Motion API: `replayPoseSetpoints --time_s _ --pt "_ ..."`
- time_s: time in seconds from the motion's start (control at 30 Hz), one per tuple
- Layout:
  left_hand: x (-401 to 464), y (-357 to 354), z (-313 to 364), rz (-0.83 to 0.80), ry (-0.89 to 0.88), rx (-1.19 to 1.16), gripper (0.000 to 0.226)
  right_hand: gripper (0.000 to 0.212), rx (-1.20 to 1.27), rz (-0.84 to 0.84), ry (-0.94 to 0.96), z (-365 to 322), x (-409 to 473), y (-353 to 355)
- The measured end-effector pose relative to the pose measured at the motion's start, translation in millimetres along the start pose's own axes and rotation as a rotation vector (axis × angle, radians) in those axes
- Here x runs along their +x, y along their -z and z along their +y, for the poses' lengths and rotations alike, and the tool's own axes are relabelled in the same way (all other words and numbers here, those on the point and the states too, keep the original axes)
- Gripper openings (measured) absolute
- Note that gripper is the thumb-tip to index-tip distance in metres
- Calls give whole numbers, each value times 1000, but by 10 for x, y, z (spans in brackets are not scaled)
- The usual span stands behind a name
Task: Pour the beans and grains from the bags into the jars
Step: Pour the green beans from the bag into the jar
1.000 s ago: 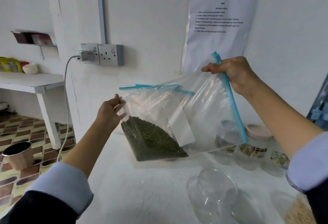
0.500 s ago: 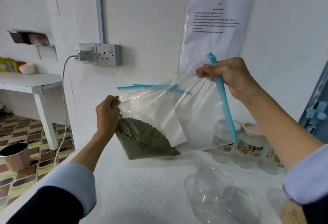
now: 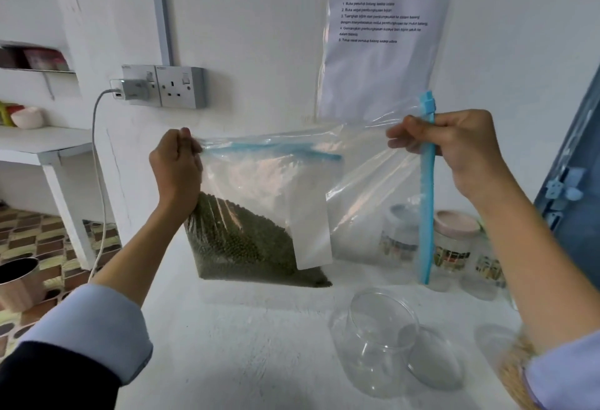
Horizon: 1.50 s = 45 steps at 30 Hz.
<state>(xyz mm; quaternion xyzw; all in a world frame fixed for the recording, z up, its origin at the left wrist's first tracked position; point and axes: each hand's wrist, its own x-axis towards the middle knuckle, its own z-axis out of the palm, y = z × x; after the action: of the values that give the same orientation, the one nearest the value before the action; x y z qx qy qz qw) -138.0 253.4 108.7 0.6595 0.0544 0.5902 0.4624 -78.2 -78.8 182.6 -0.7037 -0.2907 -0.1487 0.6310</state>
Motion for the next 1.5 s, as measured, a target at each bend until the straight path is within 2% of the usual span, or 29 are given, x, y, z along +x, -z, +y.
replayPoseSetpoints --time_s 0.33,0.7,1.0,1.27,1.37,1.5 --pt "55 0 131 51 49 -16 41 13 110 35 -77 148 -280 -6" --pt "-28 87 215 32 -30 -61 39 18 168 12 -215 353 -491 65" --pt "-33 74 405 0 -93 -66 38 33 314 72 -279 350 -549 136" --pt "-20 12 552 9 -46 -150 37 13 500 154 -443 333 -575 70" --pt "9 3 598 -14 -41 -155 35 7 462 205 -431 315 -592 33" --pt "21 0 624 -7 -59 -154 35 10 391 265 -378 241 -635 -34"
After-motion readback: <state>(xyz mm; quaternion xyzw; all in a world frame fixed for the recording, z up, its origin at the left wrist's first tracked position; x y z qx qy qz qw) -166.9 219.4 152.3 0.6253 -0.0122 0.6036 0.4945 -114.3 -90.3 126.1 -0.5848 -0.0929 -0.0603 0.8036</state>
